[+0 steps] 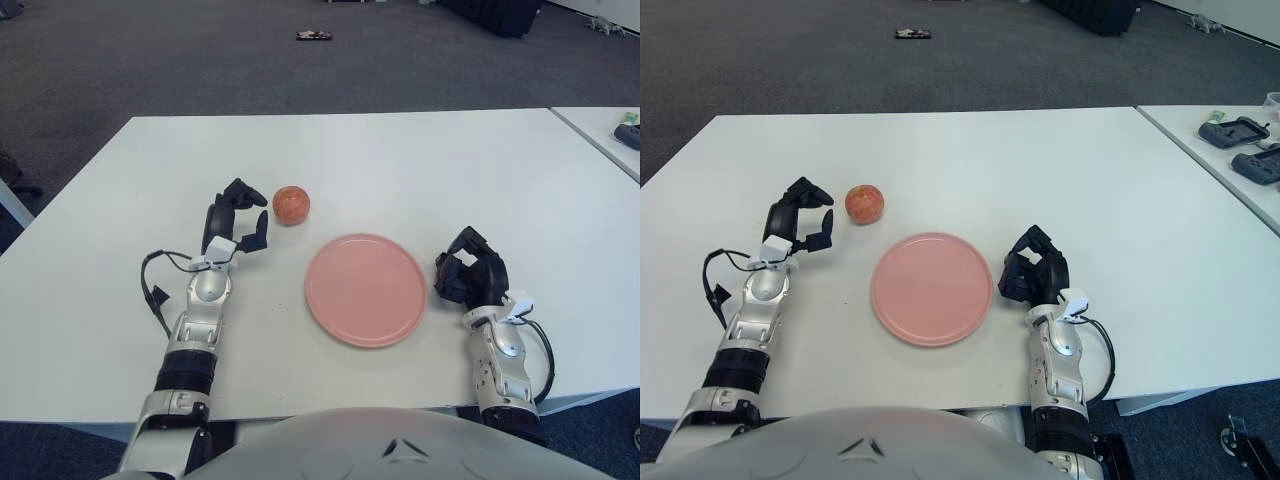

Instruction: Put the apple into the plate.

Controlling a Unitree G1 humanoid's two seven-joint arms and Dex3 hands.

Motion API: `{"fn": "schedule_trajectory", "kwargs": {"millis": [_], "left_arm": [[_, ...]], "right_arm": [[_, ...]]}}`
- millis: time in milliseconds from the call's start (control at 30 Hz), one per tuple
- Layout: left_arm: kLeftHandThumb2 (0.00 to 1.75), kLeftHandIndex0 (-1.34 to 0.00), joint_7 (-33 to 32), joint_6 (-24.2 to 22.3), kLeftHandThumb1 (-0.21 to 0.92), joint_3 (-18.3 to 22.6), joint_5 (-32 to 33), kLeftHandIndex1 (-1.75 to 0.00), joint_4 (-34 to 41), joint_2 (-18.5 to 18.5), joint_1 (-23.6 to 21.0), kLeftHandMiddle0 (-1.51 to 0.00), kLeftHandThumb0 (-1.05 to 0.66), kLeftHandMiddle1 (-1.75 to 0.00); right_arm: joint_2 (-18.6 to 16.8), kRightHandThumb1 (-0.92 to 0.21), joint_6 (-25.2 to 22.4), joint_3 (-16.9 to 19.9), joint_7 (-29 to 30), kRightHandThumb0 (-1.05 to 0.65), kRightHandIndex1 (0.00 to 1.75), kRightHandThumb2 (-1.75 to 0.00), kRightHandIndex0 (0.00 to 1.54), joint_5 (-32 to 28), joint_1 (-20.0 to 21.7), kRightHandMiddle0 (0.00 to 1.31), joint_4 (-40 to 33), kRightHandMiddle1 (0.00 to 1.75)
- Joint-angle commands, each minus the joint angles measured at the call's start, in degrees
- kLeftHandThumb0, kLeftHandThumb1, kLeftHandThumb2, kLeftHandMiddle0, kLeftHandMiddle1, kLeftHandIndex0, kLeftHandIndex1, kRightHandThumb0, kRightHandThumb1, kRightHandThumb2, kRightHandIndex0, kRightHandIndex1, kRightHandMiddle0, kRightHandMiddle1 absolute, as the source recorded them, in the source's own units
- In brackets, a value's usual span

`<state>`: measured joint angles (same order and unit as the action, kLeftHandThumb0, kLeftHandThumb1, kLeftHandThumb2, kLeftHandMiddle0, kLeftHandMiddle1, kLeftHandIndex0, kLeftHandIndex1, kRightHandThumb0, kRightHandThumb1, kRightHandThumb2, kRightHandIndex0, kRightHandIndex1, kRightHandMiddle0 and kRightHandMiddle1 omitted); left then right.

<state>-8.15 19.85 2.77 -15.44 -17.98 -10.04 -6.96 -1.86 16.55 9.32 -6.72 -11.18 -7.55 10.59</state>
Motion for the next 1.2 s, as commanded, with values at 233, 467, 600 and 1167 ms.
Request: {"fn": "schedule_trajectory", "kwargs": {"millis": [233,467,600,1167], "left_arm": [[1.07,0.00,1.30,3.54,0.28,-4.74,-7.21,-0.70,-6.83,-8.73,-5.42,0.00,-0.75,-0.56],[0.98,0.00,2.96,8.82,0.35,-8.78,-9.57,-0.10,-12.33,-12.04,-9.25,0.00,-0.89,-0.05],[0.94,0.00,5.53,10.06,0.35,-10.46,-9.11,-0.03,-15.31,-12.76,-11.74,0.00,-0.91,-0.01],[0.81,0.00,6.60,12.57,0.40,-17.63,-15.36,0.00,-25.02,-14.00,-21.80,0.00,-0.99,0.00]], "right_arm": [[-0.02,-0.17,-1.53,-0.14,-0.11,-0.55,1.75,-1.52,1.32,-0.28,-0.22,0.74,2.02,1.75],[0.26,-0.18,-1.75,-0.15,-0.50,-0.54,1.75,-1.50,1.30,-0.32,-0.19,0.73,2.09,1.75],[0.01,-0.21,-3.03,0.19,-0.36,-0.53,1.75,-1.46,1.26,-1.17,-0.01,0.70,1.93,1.75],[-0.23,-0.18,-3.61,0.25,1.06,-0.54,1.75,-1.50,1.30,-0.94,0.08,0.73,1.55,1.75]]}}
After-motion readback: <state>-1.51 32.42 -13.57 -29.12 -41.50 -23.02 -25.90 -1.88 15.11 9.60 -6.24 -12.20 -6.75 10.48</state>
